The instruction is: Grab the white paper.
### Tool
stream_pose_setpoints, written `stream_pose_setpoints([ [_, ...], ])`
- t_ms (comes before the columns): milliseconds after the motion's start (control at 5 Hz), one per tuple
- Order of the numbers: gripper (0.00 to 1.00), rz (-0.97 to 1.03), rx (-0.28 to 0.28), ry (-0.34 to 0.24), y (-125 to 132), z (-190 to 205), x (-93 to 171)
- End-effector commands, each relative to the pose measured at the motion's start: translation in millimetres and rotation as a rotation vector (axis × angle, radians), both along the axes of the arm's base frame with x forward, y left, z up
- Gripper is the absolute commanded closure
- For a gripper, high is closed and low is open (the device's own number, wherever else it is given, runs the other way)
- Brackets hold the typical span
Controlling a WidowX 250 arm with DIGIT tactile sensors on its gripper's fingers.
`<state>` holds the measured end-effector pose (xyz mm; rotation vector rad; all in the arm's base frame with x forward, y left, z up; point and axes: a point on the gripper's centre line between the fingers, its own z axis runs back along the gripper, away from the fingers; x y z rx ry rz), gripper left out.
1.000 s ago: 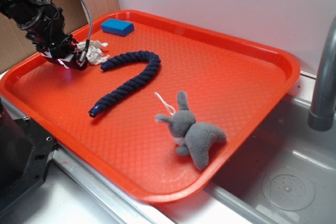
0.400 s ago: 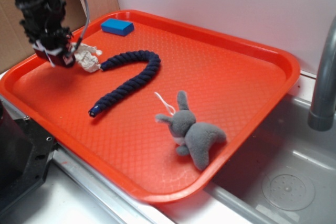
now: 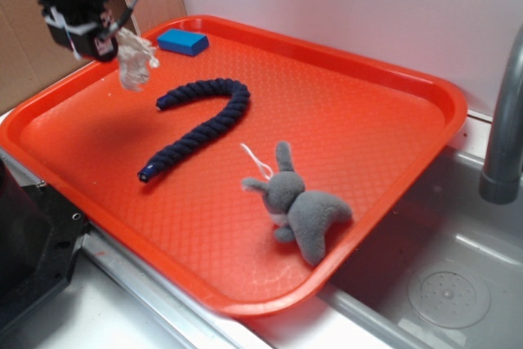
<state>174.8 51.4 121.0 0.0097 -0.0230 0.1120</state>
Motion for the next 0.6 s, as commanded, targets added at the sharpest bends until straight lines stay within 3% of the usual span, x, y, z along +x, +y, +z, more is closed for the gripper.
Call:
stream_pose_setpoints([
  [0, 1.0, -0.054, -0.036, -0.051, -59, 91, 3],
  [200, 1.0, -0.04, -0.006, -0.044, -77, 102, 4],
  [400, 1.0, -0.014, -0.051, -0.011, -72, 95, 5],
])
